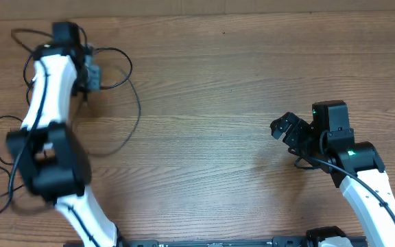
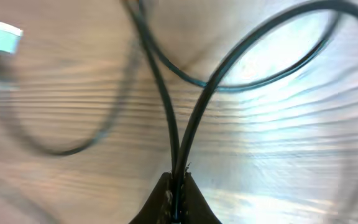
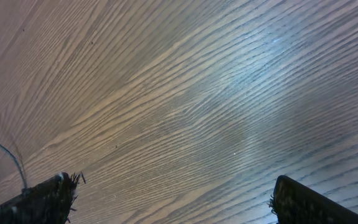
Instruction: Untangle cables
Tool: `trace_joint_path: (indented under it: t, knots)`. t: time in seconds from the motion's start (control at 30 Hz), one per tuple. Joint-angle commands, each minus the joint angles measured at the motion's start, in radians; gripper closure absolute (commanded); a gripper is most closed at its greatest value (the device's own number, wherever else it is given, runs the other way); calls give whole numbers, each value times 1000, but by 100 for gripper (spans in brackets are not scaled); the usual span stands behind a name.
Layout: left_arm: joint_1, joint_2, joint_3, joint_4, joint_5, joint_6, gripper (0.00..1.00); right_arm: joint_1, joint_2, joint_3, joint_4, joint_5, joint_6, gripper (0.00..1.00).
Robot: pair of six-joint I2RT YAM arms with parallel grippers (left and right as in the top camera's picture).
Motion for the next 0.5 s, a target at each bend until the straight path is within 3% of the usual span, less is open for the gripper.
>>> trace_joint_path:
  t: [0.0,0.23,0.47]
  knots:
    - [6,-221,51,-27,-13,-51,96,3,-3,20,5,-5,-5,0]
    - [32,-479,51,-116,-111,-187,96,3,-3,20,5,-5,-5,0]
    - [124,-513,51,-252,-222,-495,96,3,-3,20,5,-5,-5,0]
